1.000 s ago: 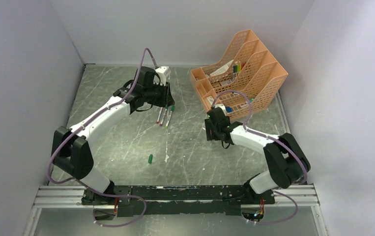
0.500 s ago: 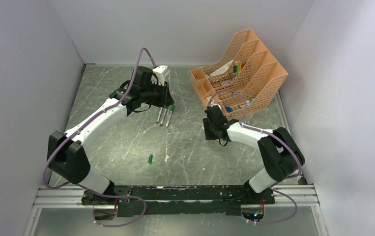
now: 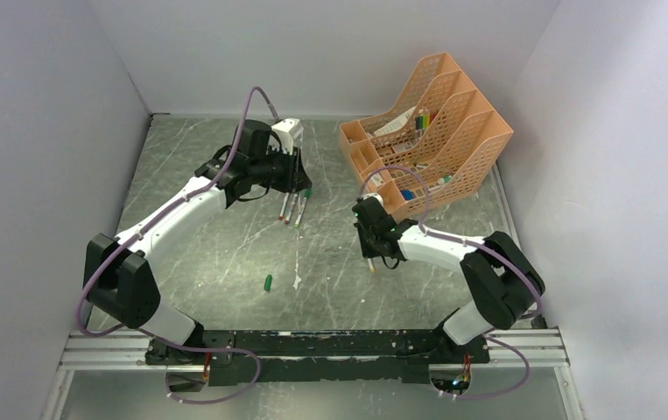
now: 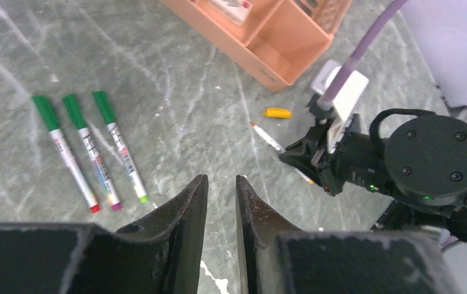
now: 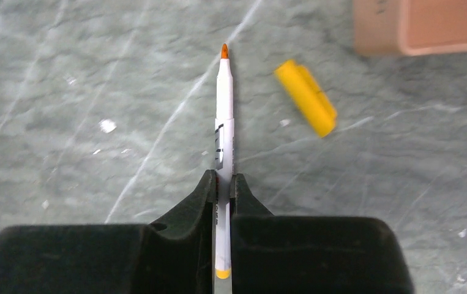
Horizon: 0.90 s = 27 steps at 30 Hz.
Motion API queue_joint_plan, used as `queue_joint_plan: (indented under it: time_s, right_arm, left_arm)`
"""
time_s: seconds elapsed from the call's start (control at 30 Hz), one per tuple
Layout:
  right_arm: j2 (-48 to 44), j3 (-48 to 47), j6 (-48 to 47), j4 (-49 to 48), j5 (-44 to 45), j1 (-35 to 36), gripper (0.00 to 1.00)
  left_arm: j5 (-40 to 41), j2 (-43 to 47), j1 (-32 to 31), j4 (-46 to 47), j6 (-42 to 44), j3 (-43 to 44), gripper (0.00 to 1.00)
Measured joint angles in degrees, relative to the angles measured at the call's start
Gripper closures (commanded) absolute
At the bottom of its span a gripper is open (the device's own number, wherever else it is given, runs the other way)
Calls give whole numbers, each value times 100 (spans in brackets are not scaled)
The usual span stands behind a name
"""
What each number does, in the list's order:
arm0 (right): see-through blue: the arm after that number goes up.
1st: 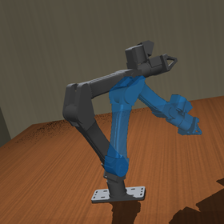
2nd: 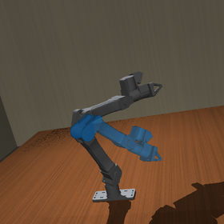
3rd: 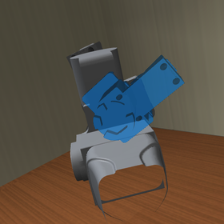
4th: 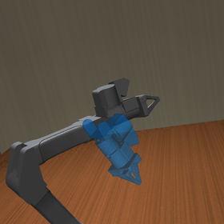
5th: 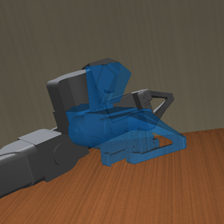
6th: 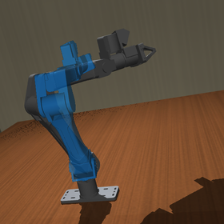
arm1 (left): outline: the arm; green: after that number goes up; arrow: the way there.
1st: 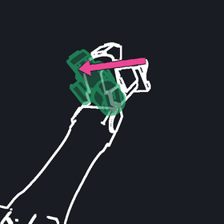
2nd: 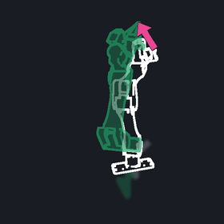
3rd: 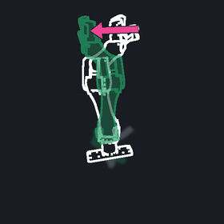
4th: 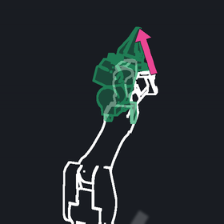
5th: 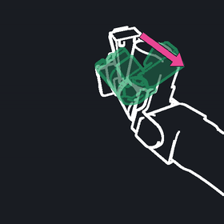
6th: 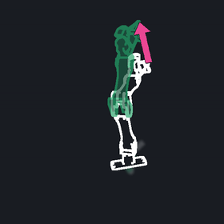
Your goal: Insert the pens into the pen caps
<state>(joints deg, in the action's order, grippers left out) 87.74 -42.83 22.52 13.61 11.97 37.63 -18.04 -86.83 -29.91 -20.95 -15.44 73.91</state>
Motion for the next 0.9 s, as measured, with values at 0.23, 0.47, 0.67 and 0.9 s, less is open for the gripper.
queue_joint_plan:
  time_s: [0.23,0.47,0.67,0.9]
  right_arm:
    - [-645,-7,26,92,-55,595,100]
    - [-2065,188,299,-1207,-815,603,100]
    - [-2527,597,741,-2505,-1423,605,100]
    - [-2765,741,1010,-3464,-1617,647,100]
  left_arm:
    - [-1869,461,599,2059,-990,-1458,70]
    - [-3154,546,839,4789,-2509,-2369,68]
    - [-3740,350,839,7267,-3845,-2782,59]
    - [-3899,238,824,7834,-4188,-2802,49]
